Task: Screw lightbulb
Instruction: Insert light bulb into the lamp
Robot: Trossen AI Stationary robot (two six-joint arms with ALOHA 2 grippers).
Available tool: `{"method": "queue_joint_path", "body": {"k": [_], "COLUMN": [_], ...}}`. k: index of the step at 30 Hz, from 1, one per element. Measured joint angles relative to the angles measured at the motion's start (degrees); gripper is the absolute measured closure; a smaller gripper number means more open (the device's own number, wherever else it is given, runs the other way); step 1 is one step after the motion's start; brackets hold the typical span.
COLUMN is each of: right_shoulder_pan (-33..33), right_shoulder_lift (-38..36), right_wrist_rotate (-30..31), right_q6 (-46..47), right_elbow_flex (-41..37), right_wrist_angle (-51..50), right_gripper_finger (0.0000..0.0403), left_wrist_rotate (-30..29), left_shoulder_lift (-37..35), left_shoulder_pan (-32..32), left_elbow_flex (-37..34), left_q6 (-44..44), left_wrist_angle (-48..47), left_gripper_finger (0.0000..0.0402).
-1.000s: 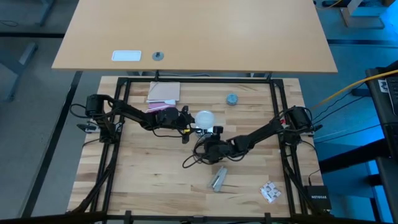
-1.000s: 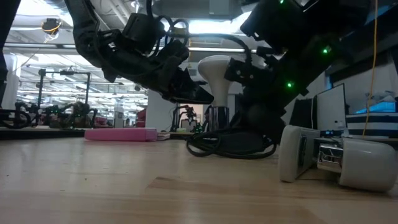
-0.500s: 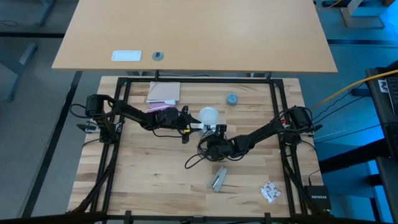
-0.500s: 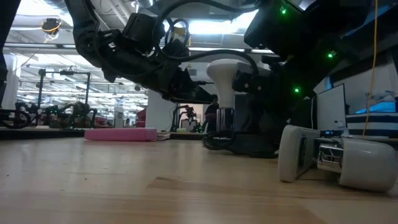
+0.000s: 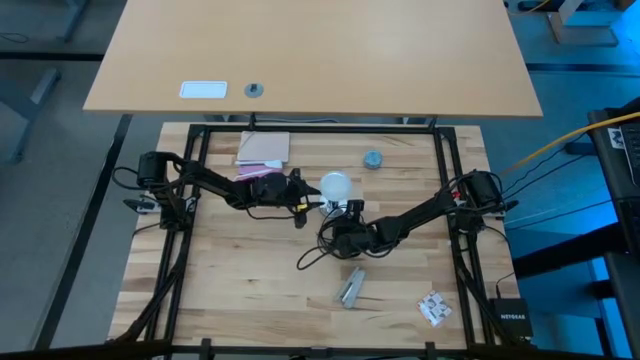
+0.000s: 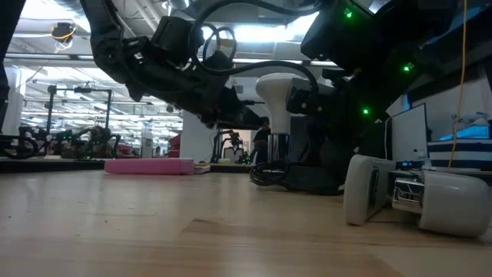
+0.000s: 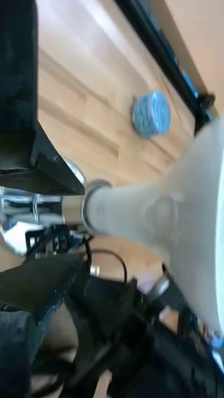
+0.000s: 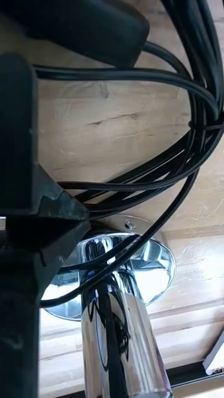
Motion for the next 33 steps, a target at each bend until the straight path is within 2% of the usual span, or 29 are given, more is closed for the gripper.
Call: {"method": "queue_joint_path", "body": {"k": [4, 10, 17, 27, 33], "right_shoulder_pan": [0.0, 0.0, 0.0, 0.0, 0.0], "right_shoulder_lift": [0.0, 0.0, 0.1, 0.1, 0.1], "right_wrist_rotate": [-0.1, -0.3, -0.6, -0.6, -0.6], "right_q6": [0.0, 0.0, 0.0, 0.0, 0.0], "right_elbow_flex": [0.0, -0.1, -0.1, -0.1, -0.1], "right_wrist_angle": [0.1, 0.9, 1.3, 1.3, 1.3], "right_gripper_finger": [0.0391, 0.0391, 0.0391, 0.0391, 0.0391], "left_wrist_rotate": [-1.6, -1.6, -1.7, -1.8, -1.8], "left_shoulder_lift": [0.0, 0.0, 0.0, 0.0, 0.0], "left_shoulder_pan": [0.0, 0.0, 0.0, -0.1, 0.0], "left_elbow_flex": [0.0, 2.1, 3.4, 3.4, 3.4], "left_q6": [0.2, -0.5, 0.9, 9.6, 9.3], "left_wrist_angle": [-1.5, -9.5, -10.3, -10.7, -15.3], "left_gripper_finger": [0.0249, 0.0249, 0.0249, 0.0249, 0.0249]}}
